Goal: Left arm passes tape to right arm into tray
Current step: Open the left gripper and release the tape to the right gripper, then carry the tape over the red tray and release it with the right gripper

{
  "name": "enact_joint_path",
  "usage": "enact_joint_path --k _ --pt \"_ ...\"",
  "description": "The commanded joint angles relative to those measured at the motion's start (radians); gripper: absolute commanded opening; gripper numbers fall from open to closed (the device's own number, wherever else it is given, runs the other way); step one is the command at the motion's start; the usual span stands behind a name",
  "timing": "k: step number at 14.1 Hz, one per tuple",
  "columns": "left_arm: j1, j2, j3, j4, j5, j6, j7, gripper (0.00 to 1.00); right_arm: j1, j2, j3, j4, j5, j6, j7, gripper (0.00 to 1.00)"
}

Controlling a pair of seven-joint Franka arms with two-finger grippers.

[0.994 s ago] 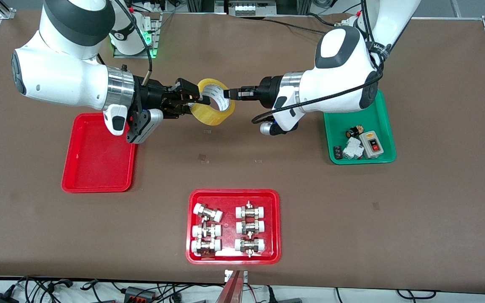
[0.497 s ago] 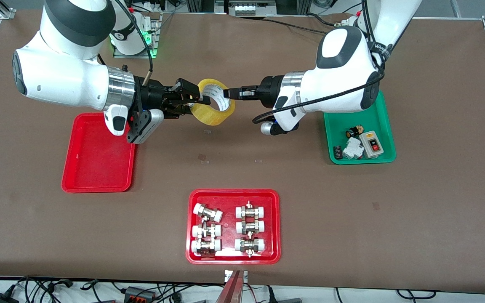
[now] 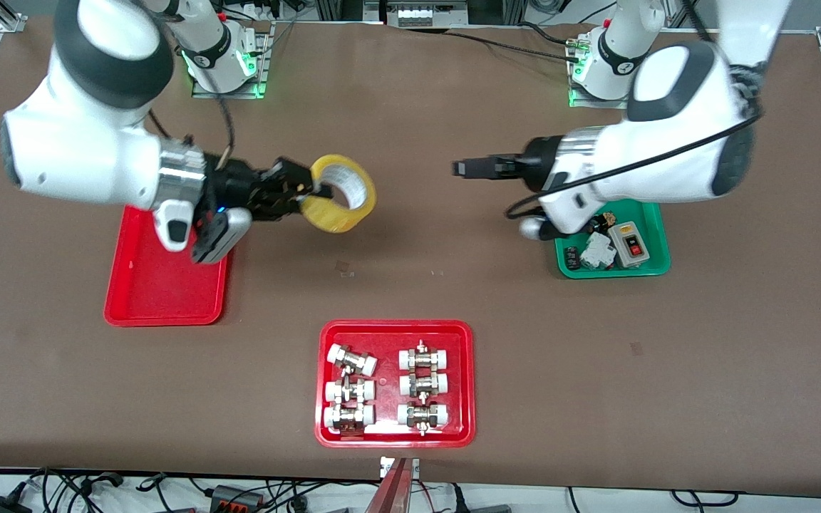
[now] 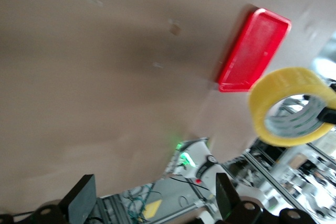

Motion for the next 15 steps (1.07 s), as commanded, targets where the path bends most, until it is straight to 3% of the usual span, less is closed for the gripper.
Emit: enact_joint_path --k 1,5,8,11,14,15 --pt "0.071 -0.016 -0.005 -0.009 0.155 -0.081 0.143 1.0 -0.184 0.086 0.012 0.004 -0.03 -0.095 -0.131 0.3" --pt "0.154 -0.016 0.002 -0.009 0.456 -0.14 0.401 1.0 -0.408 0.205 0.012 0.001 -0.194 -0.138 -0.145 0.3" --pt "0.215 -0.057 0.0 -0.006 0.578 -0.172 0.548 1.0 -0.528 0.31 0.014 -0.001 -0.205 -0.168 -0.174 0.3" --pt "0.191 -0.19 0.015 -0.04 0.684 -0.178 0.624 1.0 -0.591 0.382 0.014 -0.001 -0.205 -0.195 -0.249 0.3" --pt "0.04 -0.339 0.174 -0.124 0.684 -0.186 0.629 1.0 -0.626 0.433 0.014 0.001 -0.199 -0.184 -0.353 0.3" --pt "0.024 -0.374 0.19 -0.153 0.682 -0.185 0.62 1.0 -0.631 0.437 0.014 0.001 -0.2 -0.182 -0.361 0.3"
